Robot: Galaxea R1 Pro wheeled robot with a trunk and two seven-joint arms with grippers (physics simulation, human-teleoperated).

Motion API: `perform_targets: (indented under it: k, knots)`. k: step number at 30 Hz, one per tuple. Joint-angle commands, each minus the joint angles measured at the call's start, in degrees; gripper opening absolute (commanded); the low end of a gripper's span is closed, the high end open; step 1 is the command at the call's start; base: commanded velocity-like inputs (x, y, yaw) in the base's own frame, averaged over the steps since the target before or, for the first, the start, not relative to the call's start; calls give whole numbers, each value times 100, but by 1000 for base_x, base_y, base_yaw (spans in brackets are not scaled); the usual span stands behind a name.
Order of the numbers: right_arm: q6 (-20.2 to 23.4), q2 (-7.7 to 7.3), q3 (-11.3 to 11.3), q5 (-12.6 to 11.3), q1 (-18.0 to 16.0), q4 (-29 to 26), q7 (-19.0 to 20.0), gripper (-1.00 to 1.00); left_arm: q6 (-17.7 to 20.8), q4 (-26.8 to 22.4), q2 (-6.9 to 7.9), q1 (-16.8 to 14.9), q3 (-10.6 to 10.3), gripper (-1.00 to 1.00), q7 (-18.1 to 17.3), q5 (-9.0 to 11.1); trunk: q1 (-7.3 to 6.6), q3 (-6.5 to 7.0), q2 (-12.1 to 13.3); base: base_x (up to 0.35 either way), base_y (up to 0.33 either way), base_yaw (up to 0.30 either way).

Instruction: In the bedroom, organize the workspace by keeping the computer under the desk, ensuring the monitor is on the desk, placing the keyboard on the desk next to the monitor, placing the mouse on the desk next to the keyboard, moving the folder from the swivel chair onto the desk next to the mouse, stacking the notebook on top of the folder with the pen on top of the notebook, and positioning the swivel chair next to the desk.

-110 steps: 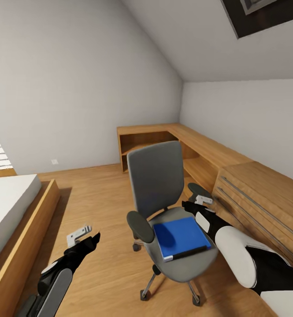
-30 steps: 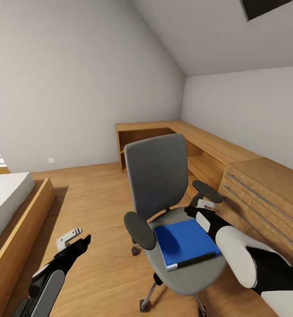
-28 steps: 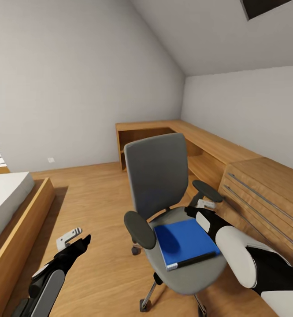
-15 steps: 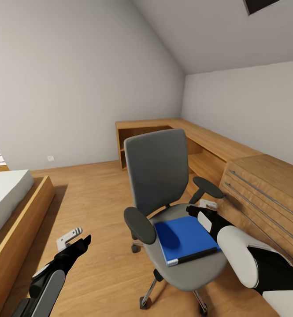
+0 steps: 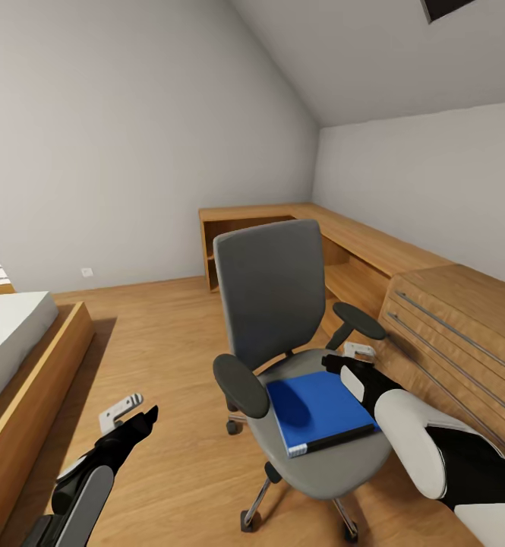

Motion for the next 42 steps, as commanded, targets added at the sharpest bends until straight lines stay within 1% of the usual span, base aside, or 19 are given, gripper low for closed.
perform_targets:
  k: [1, 11, 24, 41, 42]
  knots:
    - [27, 1, -5, -39, -2, -11, -16, 100, 12, 20, 5, -4, -14, 100, 49, 57, -1, -5, -3, 0, 0, 0]
    - [28, 1, -7, -42, -2, -13, 1, 100, 4, 160, 13, -4, -20, 100, 29, 50, -1, -5, -3, 120, 0, 0]
    - [29, 10, -13, -43, -3, -11, 37, 100, -2, 153, -3, -4, -36, 100, 62, 41, -1, -5, -3, 12, 0, 0]
    - [59, 2, -8, -36, -3, -11, -28, 100, -3, 139, -4, -4, -45, 100, 63, 41, 373, -311, -684, 0, 0, 0]
    - [60, 2, -8, -36, -3, -11, -29, 100, -3, 139, -4, -4, -45, 100, 63, 41, 373, -311, -684, 0, 0, 0]
